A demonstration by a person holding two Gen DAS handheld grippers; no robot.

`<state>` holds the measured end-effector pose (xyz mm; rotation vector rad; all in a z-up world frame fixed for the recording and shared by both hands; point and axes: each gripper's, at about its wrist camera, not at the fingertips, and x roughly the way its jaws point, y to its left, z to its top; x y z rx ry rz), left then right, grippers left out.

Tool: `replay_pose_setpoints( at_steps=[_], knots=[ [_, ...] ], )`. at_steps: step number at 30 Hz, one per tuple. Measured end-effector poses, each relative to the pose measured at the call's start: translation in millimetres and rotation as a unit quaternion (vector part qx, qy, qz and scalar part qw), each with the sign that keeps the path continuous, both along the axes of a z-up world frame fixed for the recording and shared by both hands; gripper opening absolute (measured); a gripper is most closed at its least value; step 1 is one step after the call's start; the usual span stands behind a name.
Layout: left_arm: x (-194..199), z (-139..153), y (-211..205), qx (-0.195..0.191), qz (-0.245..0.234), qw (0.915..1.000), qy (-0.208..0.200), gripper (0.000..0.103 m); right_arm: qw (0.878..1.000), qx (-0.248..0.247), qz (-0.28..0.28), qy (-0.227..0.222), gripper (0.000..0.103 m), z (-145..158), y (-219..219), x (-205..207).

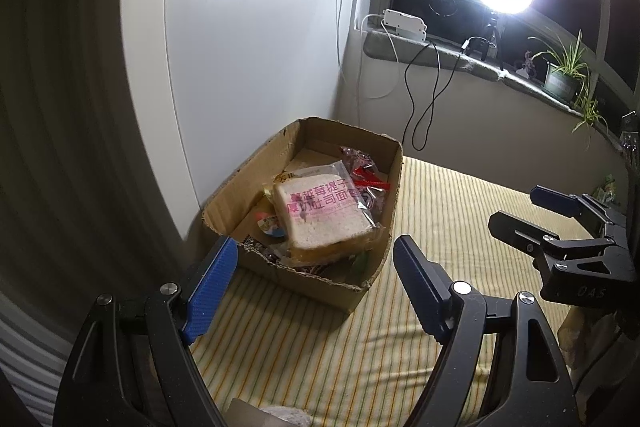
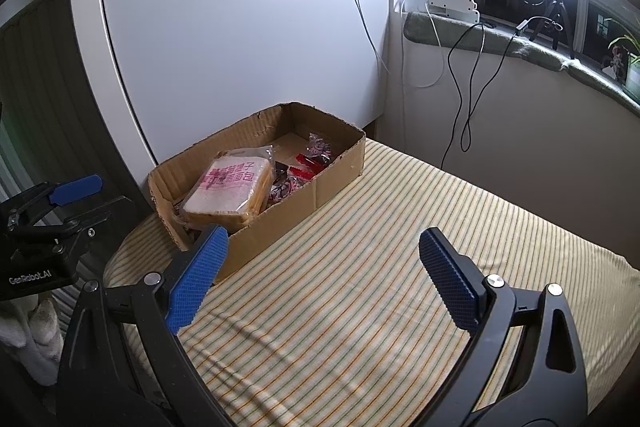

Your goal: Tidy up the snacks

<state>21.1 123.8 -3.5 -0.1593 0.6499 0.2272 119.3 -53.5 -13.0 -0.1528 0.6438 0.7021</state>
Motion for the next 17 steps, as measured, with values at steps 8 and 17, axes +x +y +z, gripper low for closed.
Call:
replay_pose_setpoints(
  at_steps=[8, 17],
  knots=[
    [-0.8, -0.5, -1.4, 0.002, 0.002, 1.0, 0.0, 0.08, 1.0, -0.002, 0.0, 0.0, 0.098, -0.7, -1.2, 0.0],
    [-1.4, -1.4, -3.0, 0.004, 0.003, 1.0, -0.002, 0.08, 1.0, -0.006, -0.003, 0.001, 0.098, -3.6, -6.1, 2.6]
  ],
)
